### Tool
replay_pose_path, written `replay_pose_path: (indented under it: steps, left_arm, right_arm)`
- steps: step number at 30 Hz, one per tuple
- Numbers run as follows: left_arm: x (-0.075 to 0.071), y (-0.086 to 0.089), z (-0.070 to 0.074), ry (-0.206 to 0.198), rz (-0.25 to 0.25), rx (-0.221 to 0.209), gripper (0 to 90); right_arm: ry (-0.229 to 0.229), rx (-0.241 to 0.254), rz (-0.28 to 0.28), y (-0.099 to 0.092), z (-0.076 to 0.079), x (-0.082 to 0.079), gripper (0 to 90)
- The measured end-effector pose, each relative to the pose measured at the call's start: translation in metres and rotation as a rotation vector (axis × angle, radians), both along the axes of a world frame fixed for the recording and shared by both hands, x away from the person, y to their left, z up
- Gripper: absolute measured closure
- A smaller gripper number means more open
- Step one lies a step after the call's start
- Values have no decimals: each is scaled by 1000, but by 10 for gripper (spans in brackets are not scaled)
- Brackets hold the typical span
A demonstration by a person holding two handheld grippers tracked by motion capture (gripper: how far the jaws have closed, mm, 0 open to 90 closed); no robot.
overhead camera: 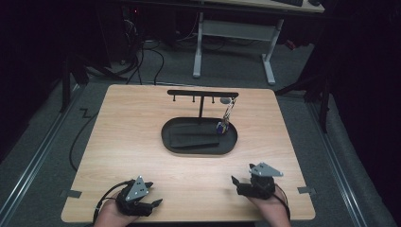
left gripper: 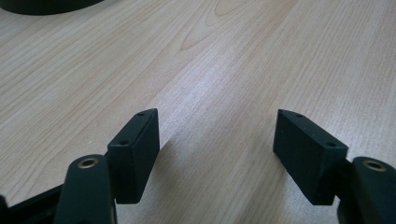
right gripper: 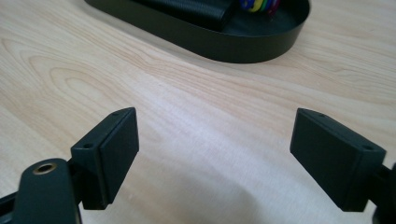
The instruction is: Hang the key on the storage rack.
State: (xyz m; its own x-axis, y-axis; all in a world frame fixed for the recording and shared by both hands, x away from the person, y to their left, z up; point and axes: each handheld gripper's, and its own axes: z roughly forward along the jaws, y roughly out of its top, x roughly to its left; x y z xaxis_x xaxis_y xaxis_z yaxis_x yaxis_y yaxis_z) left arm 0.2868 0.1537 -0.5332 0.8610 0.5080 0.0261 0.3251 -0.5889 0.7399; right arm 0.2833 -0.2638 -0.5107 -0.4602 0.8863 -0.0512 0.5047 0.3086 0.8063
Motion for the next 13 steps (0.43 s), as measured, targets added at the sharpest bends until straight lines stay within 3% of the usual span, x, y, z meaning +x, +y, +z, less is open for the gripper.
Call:
replay_pose_path:
  steps: [1, 3, 4, 6, 8, 13]
  left_arm:
    - [0, 0, 0, 1, 1, 2, 320]
    - [-1, -1, 0, -1, -4, -4, 320]
    - [-1, -2, 0, -1, -8, 0, 320]
    - [-1, -3, 0, -2, -8, 1, 320]
    - [0, -4, 0, 1, -7, -1, 320]
    - [-2, -4, 1, -8, -9, 9, 320]
  right_arm:
    - [-24, 22, -18, -2, -6, -9, 174]
    - [16, 59, -1, -3, -5, -15, 153]
    - [-11, 36, -3, -3, -5, -17, 155]
    - [-7, 13, -12, -6, -7, -17, 157]
    - [-1, 54, -25, -9, -6, -16, 157]
    - [-12, 56, -33, -10, -6, -16, 157]
